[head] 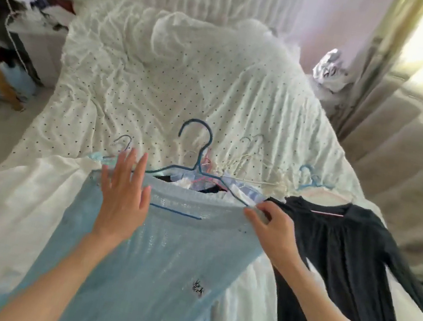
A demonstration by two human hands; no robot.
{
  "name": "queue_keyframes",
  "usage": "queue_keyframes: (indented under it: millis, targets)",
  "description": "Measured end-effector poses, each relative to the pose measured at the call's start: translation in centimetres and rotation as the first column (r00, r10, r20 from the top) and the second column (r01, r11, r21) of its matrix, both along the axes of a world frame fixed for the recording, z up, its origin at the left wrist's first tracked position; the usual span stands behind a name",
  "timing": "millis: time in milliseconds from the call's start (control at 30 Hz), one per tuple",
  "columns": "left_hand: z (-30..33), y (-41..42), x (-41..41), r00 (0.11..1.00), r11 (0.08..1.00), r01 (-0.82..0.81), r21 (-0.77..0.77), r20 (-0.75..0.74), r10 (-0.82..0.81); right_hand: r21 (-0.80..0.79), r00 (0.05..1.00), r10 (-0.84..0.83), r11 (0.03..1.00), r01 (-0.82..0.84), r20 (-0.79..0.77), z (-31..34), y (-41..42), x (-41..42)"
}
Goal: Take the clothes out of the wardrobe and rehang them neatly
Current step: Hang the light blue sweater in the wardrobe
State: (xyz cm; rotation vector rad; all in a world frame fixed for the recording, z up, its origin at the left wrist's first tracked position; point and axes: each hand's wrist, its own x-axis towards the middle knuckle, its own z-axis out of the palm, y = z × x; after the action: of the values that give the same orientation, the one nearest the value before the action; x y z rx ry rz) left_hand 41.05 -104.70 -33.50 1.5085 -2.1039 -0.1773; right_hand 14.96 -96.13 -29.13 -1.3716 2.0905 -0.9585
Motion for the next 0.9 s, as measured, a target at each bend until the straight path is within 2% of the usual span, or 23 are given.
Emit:
queue_keyframes:
  millis: [200, 333, 500, 700, 900]
  targets:
    - [9.1, 6.4, -12.1, 0.945, 0.947, 0.26, -0.186, -0.151, -0.289, -0.211, 0.969, -0.247, 0.948, 0.239, -0.008, 7.2, 14.2, -10.6]
    - [13.0, 12.2, -20.2, 0.878, 0.85, 0.401, -0.343, -0.123, -0.463, -0.313, 0.902, -0.432, 0.855, 0.413, 0.01, 10.9, 24.5, -16.8]
    - [16.4, 19.6, -29.3, 0.757, 0.741, 0.585, -0.329, -0.106, -0.645, -0.387, 0.789, -0.614, 0.729, 0.565, -0.004, 14.5, 38.1, -22.1]
    - [20.0, 30.8, -41.0, 0.476, 0.465, 0.769, -0.439, -0.092, -0.874, -0.488, 0.58, -0.809, 0.547, 0.68, -0.099, 17.7, 50.6, -24.1]
    - [21.2, 40.6, -50.6, 0.047, 0.11, 0.904, -0.413, -0.159, -0.986, -0.515, 0.318, -0.941, 0.332, 0.791, -0.117, 19.3, 61.0, -23.8]
